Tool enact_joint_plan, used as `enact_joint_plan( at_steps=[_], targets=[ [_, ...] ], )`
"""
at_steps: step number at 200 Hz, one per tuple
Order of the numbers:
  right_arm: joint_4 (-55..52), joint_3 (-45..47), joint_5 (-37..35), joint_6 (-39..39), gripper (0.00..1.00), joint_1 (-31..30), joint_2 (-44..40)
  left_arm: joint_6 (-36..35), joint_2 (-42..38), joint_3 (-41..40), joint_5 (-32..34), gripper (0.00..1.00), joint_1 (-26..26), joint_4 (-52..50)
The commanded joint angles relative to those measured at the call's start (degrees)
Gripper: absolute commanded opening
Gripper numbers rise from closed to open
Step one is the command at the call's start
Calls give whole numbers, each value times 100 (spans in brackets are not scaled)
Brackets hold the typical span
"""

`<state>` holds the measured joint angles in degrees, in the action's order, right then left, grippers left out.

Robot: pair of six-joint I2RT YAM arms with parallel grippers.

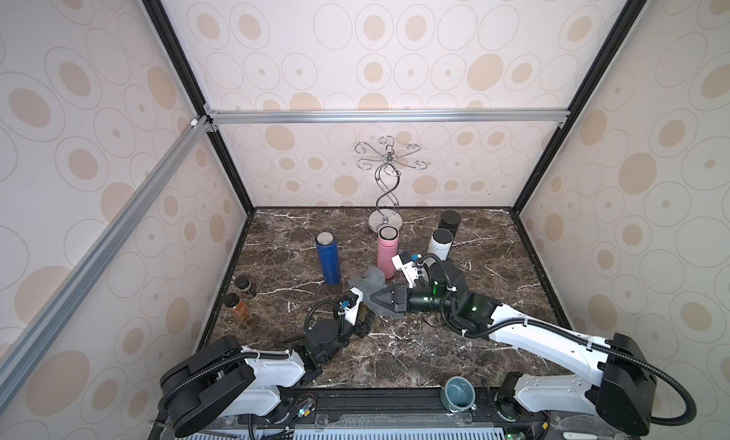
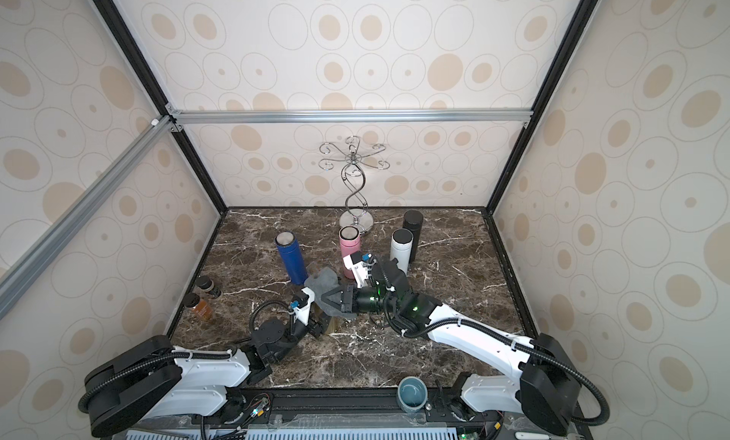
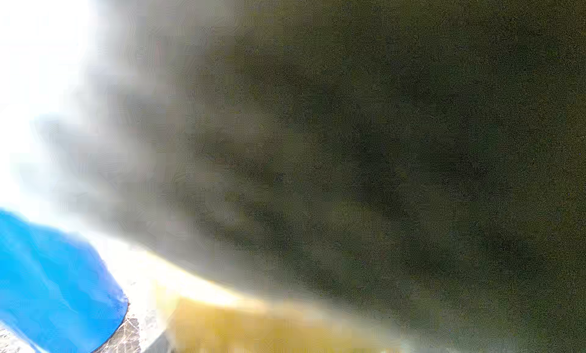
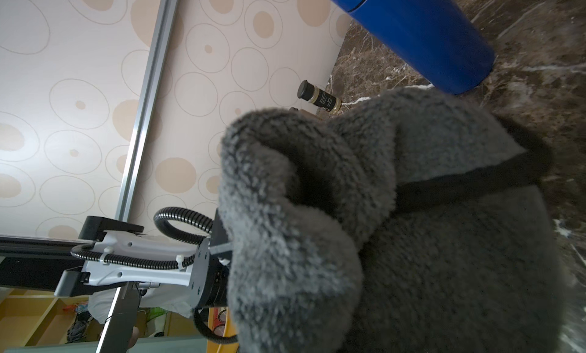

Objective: Wipe the surface of the thermos
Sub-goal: Wipe the dirt from the surface of the thermos.

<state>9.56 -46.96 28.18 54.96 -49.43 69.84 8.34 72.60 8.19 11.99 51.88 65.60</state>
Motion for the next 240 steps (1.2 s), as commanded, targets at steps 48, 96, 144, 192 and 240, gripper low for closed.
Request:
enact_joint_plan(
  at_steps=[48,96,144,192,240],
  targets=[
    [-1088,619,-460,29,0,-253,-720,114,69,154,221,0,-20,-135],
    [-974,47,-630,-415,0,-543,-787,107,56,148,173,0,-15,-142],
    [-1147,-797,-622,-891,0,-642,-195,117,53,131,137,0,-20,-110],
    [-1685,-721,-1223,-994,0,-639,348,94,-55,96,163,0,-21,-140],
    [-2525,-471,-2298,-1026,0,-709,123,104,-57,96,155,0,-20,-140]
  ],
)
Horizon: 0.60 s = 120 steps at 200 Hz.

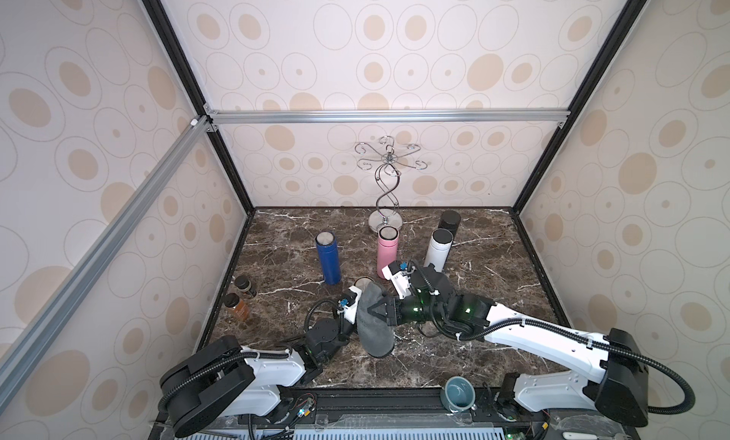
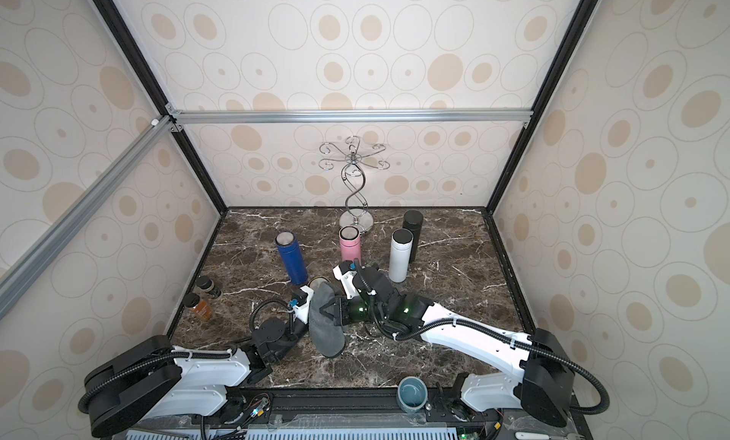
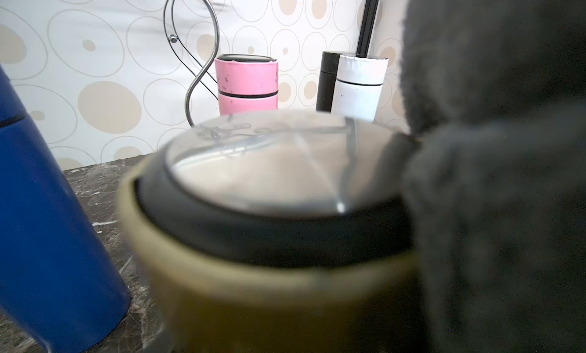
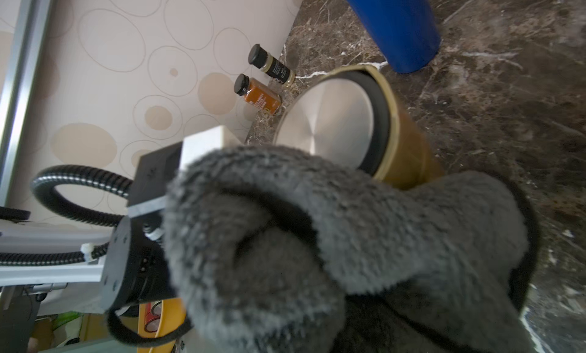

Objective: Wipe the surface of the thermos
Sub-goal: Wipe the dirt from the surface of the thermos.

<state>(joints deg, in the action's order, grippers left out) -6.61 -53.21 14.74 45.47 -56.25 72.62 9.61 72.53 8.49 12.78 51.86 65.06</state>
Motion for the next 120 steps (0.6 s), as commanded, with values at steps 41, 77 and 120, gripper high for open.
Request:
enact_joint_plan(
  at_steps=[41,77,120],
  targets=[
    [-793,932,-2519,154,0,-509,-1034,-11,-36,69,72,0,-13,-88],
    [-114,1579,-4088,-296,0,-1601,-1084,10,-26,83,61,0,-13,-102],
    [1809,1847,-5592,-1974,0,-2603,-87,7,-61,101,72,0,-17,-159]
  ],
)
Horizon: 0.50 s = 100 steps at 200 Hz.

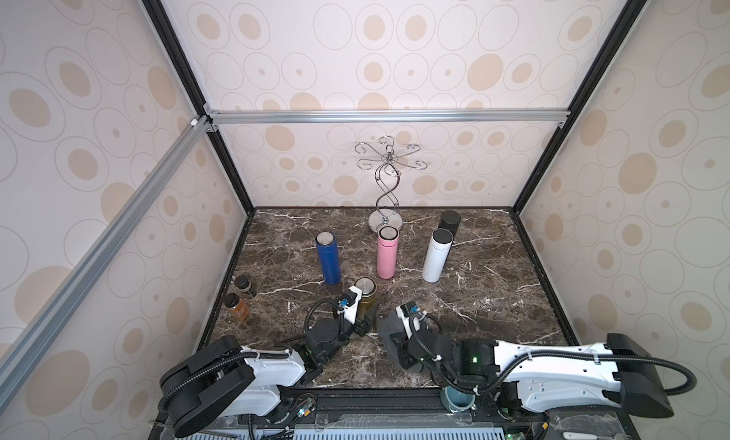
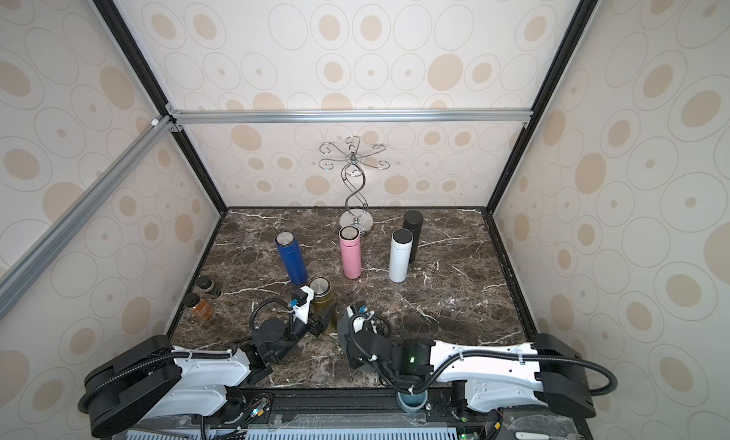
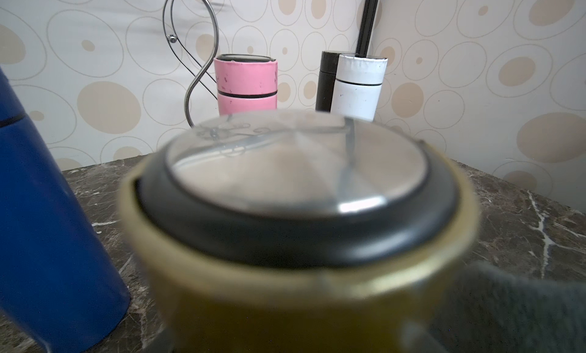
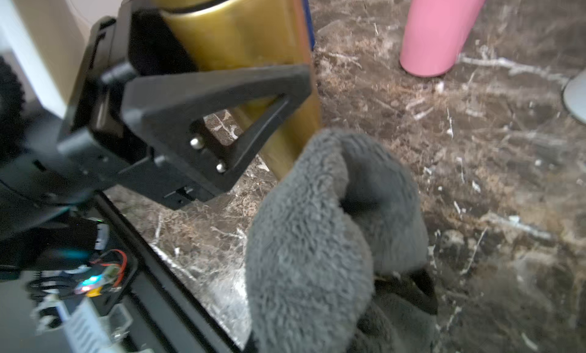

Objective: Wipe the surface of the thermos
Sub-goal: Wipe the dirt from the surface of the thermos.

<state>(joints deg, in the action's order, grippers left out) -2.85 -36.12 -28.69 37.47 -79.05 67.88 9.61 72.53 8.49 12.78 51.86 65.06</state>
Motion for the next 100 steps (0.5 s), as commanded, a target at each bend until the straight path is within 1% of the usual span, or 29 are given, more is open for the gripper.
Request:
enact_joint_plan(
  at_steps=[1,20,45,52,70,100],
  targets=[
    [1461,139,-1251,-1217,0,-327,412,11,-63,101,74,0,-17,-168],
    [2260,222,-966,-1908,0,-380,786,7,-136,79,98,0,-18,-212],
    [3390,482,-821,-2246,0,-386,1126,-12,-186,74,96,0,-18,-246],
    [3560,490,-798,-2289,0,-383,1198,-10,-208,69,87,0,-17,-241],
    [3252,321,-889,-2217,0,-382,1359,-10,-250,69,76,0,-22,-250],
    [2645,198,-1067,-1695,0,-339,1574,24,-197,69,34,0,-18,-204]
  ],
)
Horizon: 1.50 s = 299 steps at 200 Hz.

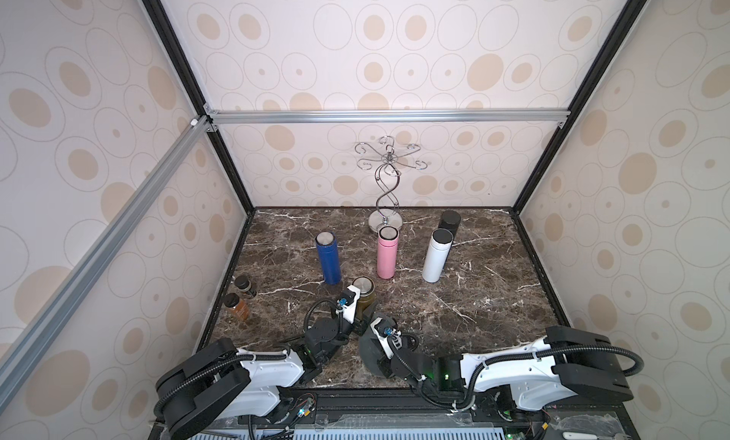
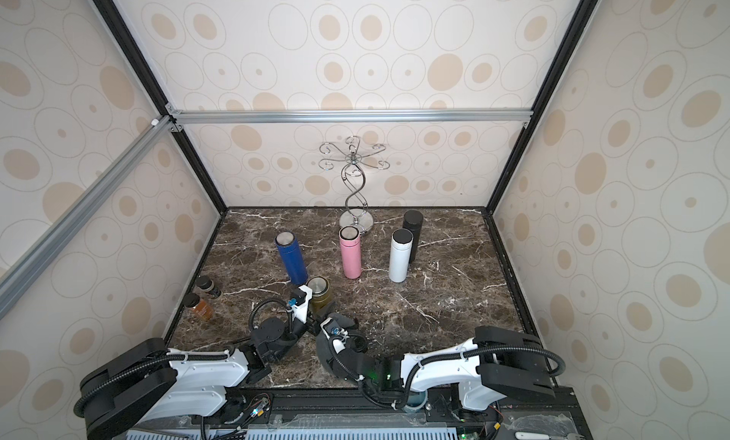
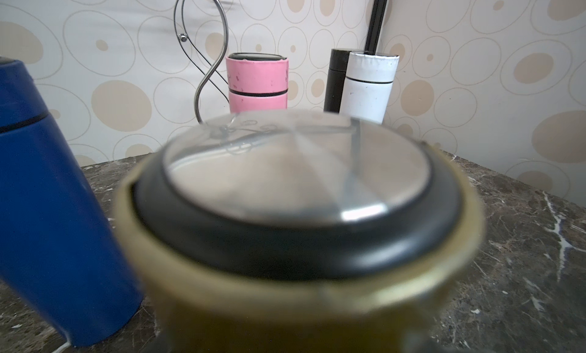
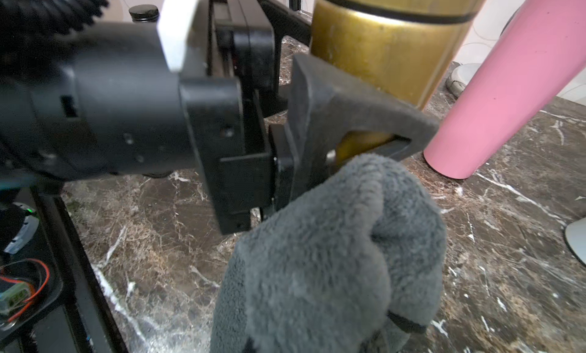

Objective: Wipe the surface of the thermos
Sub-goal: Wipe the dirt from the surface of the thermos.

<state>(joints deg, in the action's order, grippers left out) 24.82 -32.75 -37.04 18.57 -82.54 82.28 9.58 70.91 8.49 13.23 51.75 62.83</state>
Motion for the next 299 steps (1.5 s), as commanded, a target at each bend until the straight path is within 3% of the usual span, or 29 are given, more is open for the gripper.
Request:
enact_joint_plan(
  at_steps=[1,47,85,155,189,243,299],
  targets=[
    [-133,-137,-229,215,0,15,136,26,-35,67,-13,0,-7,23],
    [-697,35,-404,1033,0,155,162,62,68,82,-31,0,-2,82],
    [-1023,221,-393,1216,0,296,-408,80,-49,126,-12,0,-11,18],
    [-800,881,1178,595,0,533,-2171,224,-1246,381,-436,0,-16,-771],
    [-1637,540,2080,163,0,628,-3011,437,-1749,941,46,0,-24,-1767],
    [-954,-18,1645,-621,0,460,-2142,1242,-1523,2210,485,0,-14,-3004],
    [223,-669,671,-1170,0,453,-899,1565,-1703,2575,816,0,-1,-3568]
  ],
)
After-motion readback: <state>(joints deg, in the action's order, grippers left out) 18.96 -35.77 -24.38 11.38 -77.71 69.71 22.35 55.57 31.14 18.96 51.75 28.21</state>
